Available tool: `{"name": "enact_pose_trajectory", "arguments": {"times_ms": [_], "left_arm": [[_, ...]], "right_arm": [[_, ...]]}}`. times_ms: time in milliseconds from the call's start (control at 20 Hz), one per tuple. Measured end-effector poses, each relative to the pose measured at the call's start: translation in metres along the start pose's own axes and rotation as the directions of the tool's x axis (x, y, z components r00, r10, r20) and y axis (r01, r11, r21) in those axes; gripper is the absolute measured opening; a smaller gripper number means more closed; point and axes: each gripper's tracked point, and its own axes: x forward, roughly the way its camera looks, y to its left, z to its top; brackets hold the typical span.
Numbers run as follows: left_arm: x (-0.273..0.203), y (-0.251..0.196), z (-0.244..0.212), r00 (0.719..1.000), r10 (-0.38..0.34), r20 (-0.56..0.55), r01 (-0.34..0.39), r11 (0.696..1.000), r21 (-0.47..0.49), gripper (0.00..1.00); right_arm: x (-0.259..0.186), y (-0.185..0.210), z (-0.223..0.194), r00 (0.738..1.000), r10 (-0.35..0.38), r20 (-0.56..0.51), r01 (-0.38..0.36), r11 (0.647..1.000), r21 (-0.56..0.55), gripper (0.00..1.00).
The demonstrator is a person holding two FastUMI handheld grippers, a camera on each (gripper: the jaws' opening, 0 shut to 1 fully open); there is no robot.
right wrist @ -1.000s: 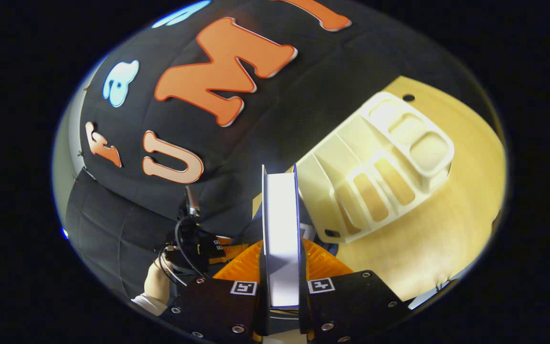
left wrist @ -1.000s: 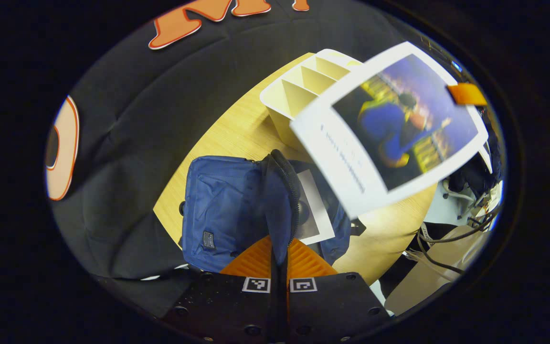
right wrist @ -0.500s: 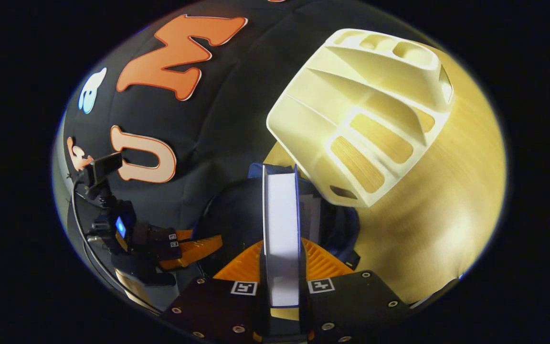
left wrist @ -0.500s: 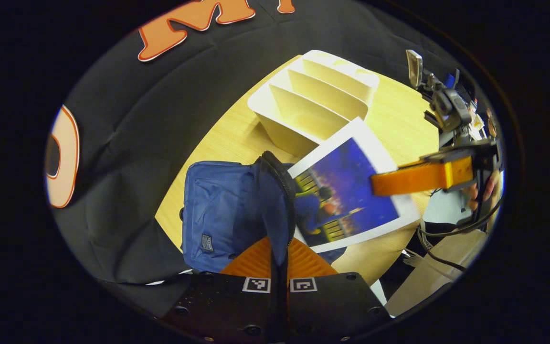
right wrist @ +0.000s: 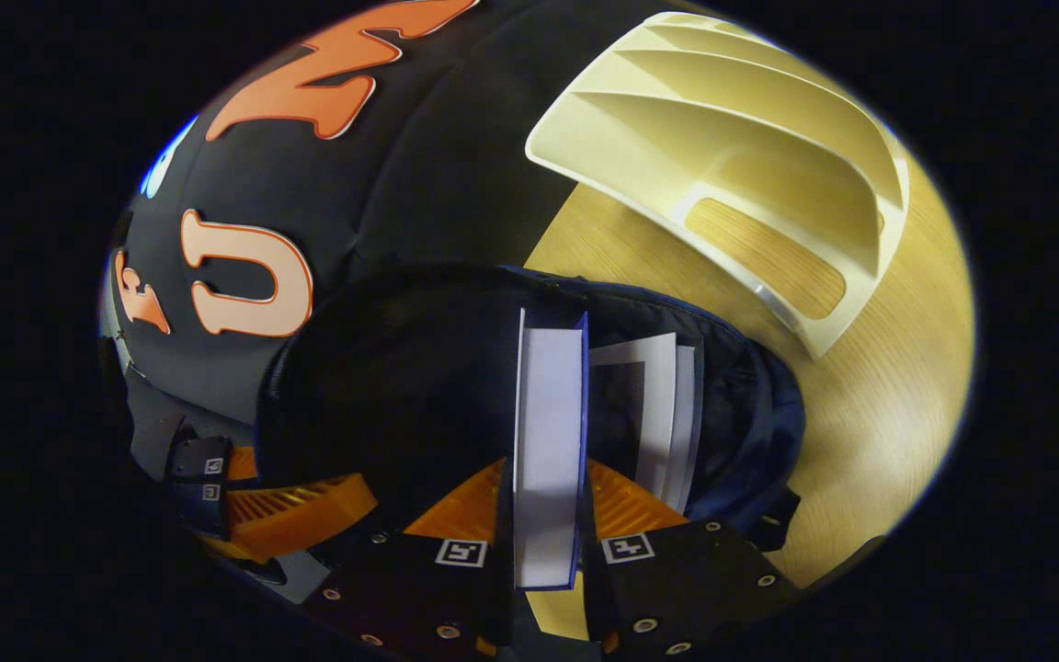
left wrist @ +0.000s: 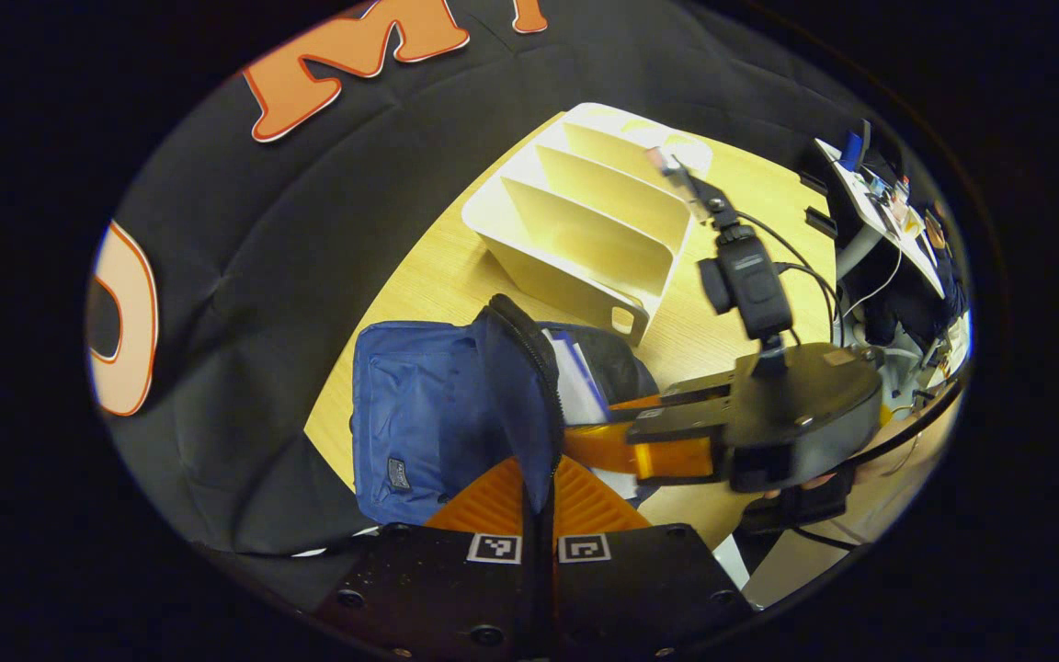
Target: Open the schoolbag, grab two books from the bookshelf and put them into the schoolbag.
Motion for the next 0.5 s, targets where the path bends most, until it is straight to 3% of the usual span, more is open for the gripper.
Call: {"name": "enact_pose_trajectory", "arguments": {"times_ms": [100,150,200,350,450,500], "left_arm": [[0.001,0.001,-0.002,1.0,0.006,-0.005,-0.006,1.0,0.01,0.0],[0.001,0.004,-0.005,1.0,0.01,-0.01,-0.01,1.0,0.004,0.0],[0.002,0.008,-0.008,1.0,0.015,-0.019,-0.015,1.0,-0.006,0.01],[0.006,0.019,-0.011,1.0,0.018,-0.015,-0.018,0.998,-0.056,0.0],[0.009,0.019,-0.014,1.0,-0.005,0.006,0.006,0.994,-0.109,0.0],[0.012,0.017,-0.014,1.0,-0.016,0.009,0.017,0.991,-0.129,0.01]], "right_arm": [[0.019,0.001,-0.001,0.999,-0.042,-0.01,0.042,0.998,-0.051,0.34],[0.025,0.001,-0.01,0.998,-0.058,-0.04,0.056,0.997,-0.061,0.27],[0.026,-0.001,-0.019,0.994,-0.076,-0.073,0.07,0.994,-0.08,0.41],[0.014,-0.014,-0.02,0.985,-0.135,-0.107,0.121,0.984,-0.129,0.57],[-0.004,-0.015,-0.01,0.988,-0.132,-0.085,0.119,0.982,-0.146,0.75],[-0.013,-0.017,-0.004,0.989,-0.132,-0.072,0.12,0.981,-0.153,0.79]]}}
